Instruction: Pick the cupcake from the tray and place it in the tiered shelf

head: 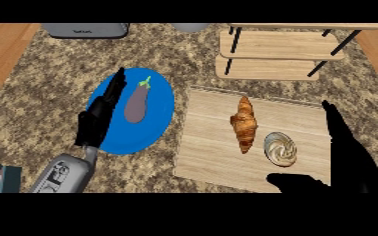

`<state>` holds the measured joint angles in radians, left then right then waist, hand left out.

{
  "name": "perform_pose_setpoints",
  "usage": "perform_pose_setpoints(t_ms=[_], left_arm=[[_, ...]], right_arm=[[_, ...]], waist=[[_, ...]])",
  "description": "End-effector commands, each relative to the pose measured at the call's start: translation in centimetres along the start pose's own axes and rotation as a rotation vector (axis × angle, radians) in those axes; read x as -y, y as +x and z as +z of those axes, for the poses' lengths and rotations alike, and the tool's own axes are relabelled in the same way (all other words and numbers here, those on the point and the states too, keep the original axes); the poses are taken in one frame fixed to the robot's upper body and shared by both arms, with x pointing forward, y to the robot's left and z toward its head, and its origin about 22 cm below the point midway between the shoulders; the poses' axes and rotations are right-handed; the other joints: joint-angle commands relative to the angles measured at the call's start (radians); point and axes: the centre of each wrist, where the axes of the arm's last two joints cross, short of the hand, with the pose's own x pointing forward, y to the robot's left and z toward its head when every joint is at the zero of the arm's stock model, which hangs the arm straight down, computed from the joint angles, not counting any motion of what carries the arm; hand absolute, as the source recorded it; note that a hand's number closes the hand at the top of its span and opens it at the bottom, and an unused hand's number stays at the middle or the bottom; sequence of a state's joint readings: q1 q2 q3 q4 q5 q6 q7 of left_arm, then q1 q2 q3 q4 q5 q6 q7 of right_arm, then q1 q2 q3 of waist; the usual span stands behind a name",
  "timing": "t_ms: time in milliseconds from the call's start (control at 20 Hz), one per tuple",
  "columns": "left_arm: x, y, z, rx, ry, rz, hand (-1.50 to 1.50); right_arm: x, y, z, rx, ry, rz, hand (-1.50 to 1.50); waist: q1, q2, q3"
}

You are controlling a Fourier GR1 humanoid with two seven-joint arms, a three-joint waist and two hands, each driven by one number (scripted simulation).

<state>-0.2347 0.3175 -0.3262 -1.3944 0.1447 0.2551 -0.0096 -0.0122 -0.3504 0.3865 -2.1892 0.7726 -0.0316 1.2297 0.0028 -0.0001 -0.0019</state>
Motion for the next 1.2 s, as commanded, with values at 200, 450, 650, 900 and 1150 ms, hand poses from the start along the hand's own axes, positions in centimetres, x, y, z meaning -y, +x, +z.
perform_pose_setpoints(t_ms=[200,450,650,900,1150], left_arm=[[0.5,0.5,0.8,0.001,-0.011,0.012,0.0],[-0.8,-0.5,1.7,0.004,0.002,0.02,0.0],[-0.5,-0.9,0.3,0.0,-0.001,0.005,0.0],[-0.3,0.8,-0.9,-0.002,-0.01,0.02,0.0],[-1.5,1.1,1.6,-0.005,0.001,0.005,0.0]], right_arm=[[-1.2,1.9,-0.5,-0.227,-0.004,0.027,-1.5],[-2.7,1.7,-0.3,-0.231,0.006,0.04,-1.5],[-2.0,0.5,-1.8,-0.247,0.033,0.063,-1.5],[-4.4,1.0,-2.7,-0.266,0.047,0.091,-1.5],[-3.7,-0.9,-3.0,-0.296,0.046,0.112,-1.5]], waist=[[0.006,-0.002,0.001],[0.001,-0.002,0.001],[-0.007,0.001,0.001],[-0.004,0.001,0.001],[0.0,-0.002,0.002]])
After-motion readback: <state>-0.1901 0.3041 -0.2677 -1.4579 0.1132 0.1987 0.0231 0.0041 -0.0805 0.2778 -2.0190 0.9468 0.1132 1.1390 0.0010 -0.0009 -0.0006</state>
